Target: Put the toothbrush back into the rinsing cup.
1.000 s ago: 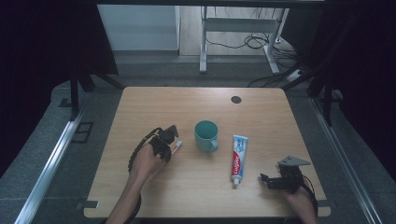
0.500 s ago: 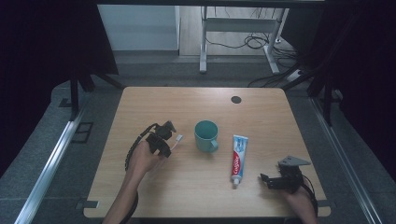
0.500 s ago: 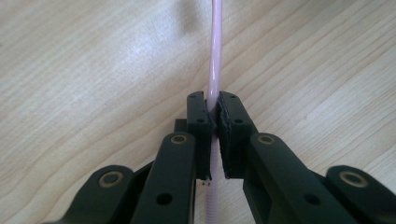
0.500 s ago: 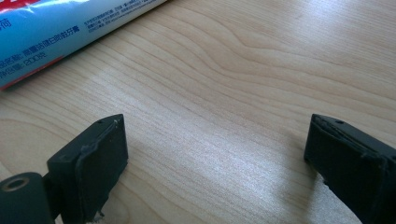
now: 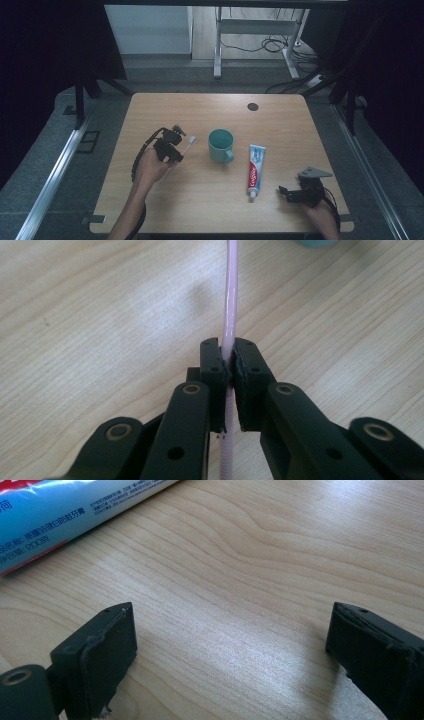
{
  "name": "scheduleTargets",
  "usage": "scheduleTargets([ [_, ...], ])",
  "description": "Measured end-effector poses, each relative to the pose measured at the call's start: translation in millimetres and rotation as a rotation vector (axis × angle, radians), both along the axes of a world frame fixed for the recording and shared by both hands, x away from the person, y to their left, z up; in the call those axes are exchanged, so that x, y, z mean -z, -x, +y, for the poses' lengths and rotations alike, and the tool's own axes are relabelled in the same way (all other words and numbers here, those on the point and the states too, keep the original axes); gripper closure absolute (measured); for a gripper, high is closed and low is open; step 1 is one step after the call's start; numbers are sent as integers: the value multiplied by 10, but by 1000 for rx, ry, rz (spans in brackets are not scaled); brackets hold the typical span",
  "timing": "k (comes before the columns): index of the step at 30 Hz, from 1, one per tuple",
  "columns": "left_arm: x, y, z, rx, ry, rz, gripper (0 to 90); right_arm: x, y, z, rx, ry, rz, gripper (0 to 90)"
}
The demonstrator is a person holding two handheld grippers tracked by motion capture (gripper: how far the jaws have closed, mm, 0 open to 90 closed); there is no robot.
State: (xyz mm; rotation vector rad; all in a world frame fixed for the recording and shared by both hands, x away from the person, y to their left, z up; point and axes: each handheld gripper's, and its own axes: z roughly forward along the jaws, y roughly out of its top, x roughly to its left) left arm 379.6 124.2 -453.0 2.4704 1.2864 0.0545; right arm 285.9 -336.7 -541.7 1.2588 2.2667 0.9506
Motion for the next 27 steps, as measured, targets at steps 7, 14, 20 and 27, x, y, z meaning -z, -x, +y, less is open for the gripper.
scheduleTargets([
  [7,-120,13,27,11,43,-57,839,0,0,1,0,0,-1,57],
  [14,-250,34,27,32,91,-116,839,1,-1,1,0,0,-1,57],
  [20,-352,51,16,52,131,-163,839,1,-1,1,0,0,-2,57],
  [27,-433,66,-3,79,166,-213,839,0,-1,0,0,0,-1,57],
])
